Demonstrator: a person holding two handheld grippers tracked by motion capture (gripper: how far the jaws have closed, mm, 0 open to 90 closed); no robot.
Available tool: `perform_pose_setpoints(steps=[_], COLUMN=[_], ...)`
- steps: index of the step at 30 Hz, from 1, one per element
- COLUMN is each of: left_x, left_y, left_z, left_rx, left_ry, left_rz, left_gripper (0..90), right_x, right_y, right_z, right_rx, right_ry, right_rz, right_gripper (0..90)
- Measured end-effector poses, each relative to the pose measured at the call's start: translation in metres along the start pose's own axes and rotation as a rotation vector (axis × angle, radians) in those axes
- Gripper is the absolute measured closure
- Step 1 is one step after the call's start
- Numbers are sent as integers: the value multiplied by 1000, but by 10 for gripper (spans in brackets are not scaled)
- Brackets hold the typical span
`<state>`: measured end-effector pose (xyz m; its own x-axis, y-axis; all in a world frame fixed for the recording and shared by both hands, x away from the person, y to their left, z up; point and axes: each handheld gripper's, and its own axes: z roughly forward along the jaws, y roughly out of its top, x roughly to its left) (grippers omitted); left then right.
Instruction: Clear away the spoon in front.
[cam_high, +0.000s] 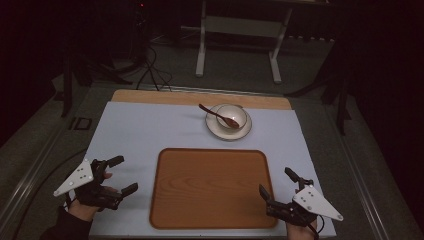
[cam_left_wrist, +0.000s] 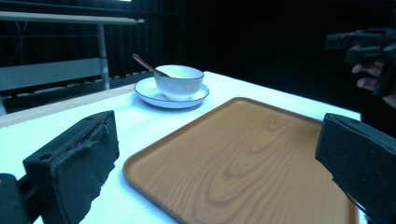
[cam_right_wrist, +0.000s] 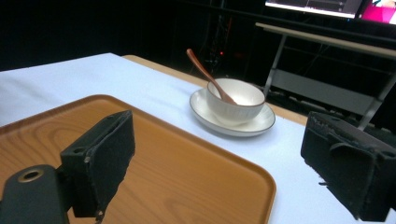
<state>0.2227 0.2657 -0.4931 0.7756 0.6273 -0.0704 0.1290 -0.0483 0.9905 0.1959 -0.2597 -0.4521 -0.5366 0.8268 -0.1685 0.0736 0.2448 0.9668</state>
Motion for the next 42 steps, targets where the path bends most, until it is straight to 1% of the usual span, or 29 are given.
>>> perform_pose_setpoints(steps=[1,3,4,5,10,13,14,16,17,19,20,21,23,25,27,29,30,31,32,34,35,38,42], left_x=[0,0,-1,-1,-2,-3,-3,-2,-1,-1,-2,-3,-5,-7,-8,-8,-8,-8,-8,-9,-9,-8,-5], left_y=[0,0,0,1,1,1,6,8,12,12,16,18,21,25,28,32,33,35,37,42,45,52,56], left_z=[0,1,2,2,4,5,6,6,6,6,8,9,10,13,16,20,22,25,28,34,38,49,65], left_rx=[6,18,23,26,36,34,49,44,37,37,48,55,60,70,73,80,87,94,97,105,112,114,107], left_ry=[-6,-8,-12,-12,-26,-25,-24,-27,-33,-33,-43,-51,-88,-93,-113,-124,-138,-145,-148,-149,-152,-150,-158], left_rz=[-13,-16,-20,-23,-40,-40,-30,-38,-38,-38,-45,-46,-35,-23,-36,-49,-53,-51,-46,-24,-23,-2,6], left_gripper=[0,0,0,0,0,0,0,0,0,0,0,0,0,0,0,0,0,0,0,0,0,0,8], right_x=[1,1,1,2,6,7,8,7,8,8,8,10,11,11,11,12,12,13,13,15,16,15,14], right_y=[1,1,1,2,2,3,4,4,5,4,4,5,5,6,7,8,8,9,9,10,10,10,11], right_z=[-1,-2,-3,-3,0,0,-1,-1,-1,0,0,0,0,-1,-2,-2,-2,-3,-2,-2,-2,-1,-2], right_rx=[-4,-7,-13,-13,0,1,-4,-2,3,6,6,8,4,-7,-16,-21,-22,-21,-20,-17,-15,-10,-15], right_ry=[-4,-8,9,16,14,4,-8,-17,-16,-10,-10,-4,2,13,20,35,42,52,63,76,76,85,87], right_rz=[-5,-9,-4,-3,-36,-45,-46,-52,-55,-59,-59,-71,-77,-76,-67,-57,-55,-52,-53,-55,-54,-47,-38], right_gripper=[127,127,125,118,107,106,103,103,104,104,104,104,104,105,105,106,106,106,105,106,106,106,106])
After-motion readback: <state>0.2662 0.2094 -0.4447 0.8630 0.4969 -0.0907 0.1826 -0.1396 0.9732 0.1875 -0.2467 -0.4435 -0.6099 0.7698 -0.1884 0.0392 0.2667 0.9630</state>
